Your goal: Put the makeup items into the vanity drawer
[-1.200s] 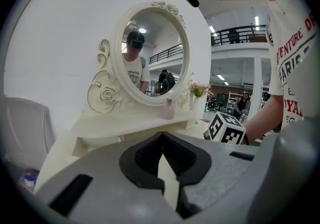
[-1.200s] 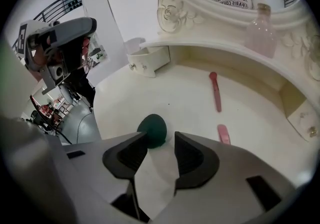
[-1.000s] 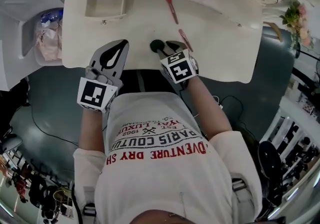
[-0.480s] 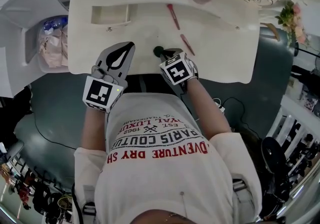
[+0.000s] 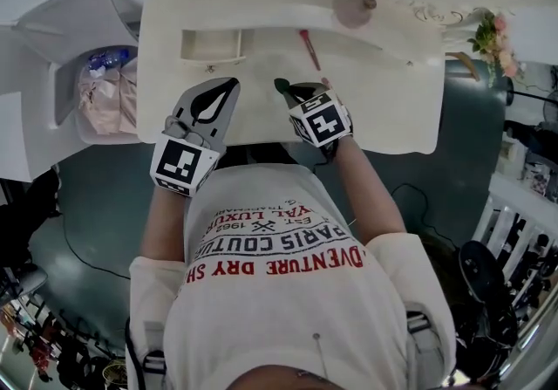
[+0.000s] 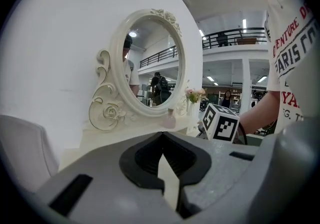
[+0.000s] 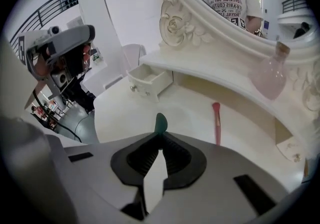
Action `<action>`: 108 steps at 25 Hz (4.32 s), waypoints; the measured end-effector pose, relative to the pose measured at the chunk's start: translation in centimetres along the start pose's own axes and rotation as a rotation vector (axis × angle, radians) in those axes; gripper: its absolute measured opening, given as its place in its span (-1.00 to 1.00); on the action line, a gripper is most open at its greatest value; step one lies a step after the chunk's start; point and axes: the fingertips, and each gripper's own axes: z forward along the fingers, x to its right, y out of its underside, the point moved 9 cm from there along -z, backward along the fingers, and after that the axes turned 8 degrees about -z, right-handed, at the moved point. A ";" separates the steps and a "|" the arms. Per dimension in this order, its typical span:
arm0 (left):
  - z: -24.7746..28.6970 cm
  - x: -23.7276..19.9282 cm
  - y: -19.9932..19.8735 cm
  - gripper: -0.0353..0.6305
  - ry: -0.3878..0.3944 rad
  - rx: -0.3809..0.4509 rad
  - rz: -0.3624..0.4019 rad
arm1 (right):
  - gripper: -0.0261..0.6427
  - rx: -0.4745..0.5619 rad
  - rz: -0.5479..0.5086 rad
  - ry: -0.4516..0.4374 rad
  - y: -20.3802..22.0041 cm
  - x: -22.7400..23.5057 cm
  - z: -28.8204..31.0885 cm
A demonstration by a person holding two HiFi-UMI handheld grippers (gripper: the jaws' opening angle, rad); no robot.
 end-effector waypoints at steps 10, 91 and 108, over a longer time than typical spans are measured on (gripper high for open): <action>-5.6 -4.6 -2.5 -0.88 -0.075 0.077 0.028 | -0.85 0.152 -0.055 0.030 -11.1 -1.2 0.0; 3.6 -1.9 -2.4 -0.88 -0.014 0.069 0.045 | -0.79 -0.016 0.127 0.121 -2.0 8.7 1.4; -6.9 -8.2 -1.5 -0.88 -0.182 0.121 0.010 | -0.79 0.029 -0.206 -0.046 -15.3 -2.1 5.7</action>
